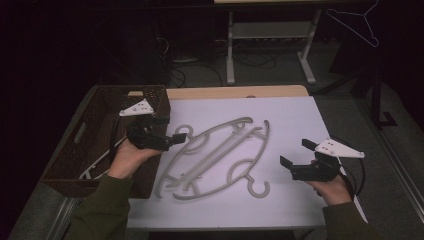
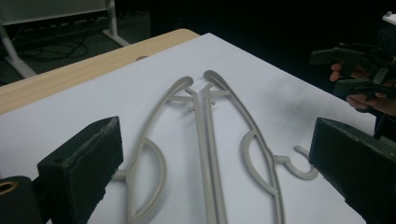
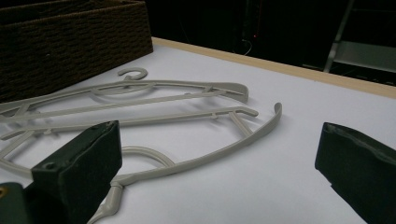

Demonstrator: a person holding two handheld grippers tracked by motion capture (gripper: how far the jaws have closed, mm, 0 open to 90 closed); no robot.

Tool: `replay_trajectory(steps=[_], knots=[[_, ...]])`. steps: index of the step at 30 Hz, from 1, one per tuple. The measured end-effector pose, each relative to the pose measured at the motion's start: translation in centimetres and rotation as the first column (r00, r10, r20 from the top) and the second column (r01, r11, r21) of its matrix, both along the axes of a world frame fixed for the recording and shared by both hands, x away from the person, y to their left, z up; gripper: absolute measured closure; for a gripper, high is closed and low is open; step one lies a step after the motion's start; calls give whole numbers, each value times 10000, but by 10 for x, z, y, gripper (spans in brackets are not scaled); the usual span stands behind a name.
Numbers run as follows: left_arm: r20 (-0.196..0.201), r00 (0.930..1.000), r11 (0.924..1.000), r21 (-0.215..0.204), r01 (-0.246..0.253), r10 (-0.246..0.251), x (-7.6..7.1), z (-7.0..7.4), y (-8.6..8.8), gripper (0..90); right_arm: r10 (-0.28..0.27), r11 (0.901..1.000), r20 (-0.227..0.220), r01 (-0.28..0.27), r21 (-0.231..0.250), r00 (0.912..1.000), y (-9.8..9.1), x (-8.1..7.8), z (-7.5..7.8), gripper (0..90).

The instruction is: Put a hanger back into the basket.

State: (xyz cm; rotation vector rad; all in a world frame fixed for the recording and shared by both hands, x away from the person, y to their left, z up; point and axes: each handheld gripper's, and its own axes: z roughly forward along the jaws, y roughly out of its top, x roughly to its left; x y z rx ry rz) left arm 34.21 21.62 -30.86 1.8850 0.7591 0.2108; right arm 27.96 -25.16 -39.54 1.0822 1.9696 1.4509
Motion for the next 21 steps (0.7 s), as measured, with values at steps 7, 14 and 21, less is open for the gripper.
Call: replay_trajectory(steps=[7,14,21], knots=[[-207,9995,9997,99,226,-224,-3,-13,-16,34,127,9999,-40,-127,-33,9999,3,1,0,3],[-373,9988,9994,167,314,-308,-4,-23,-29,42,160,9999,-57,-160,-57,9999,4,-1,0,3],[-506,9986,9990,417,186,-165,-3,-35,-41,67,211,9997,-90,-212,-86,9997,4,0,0,3]])
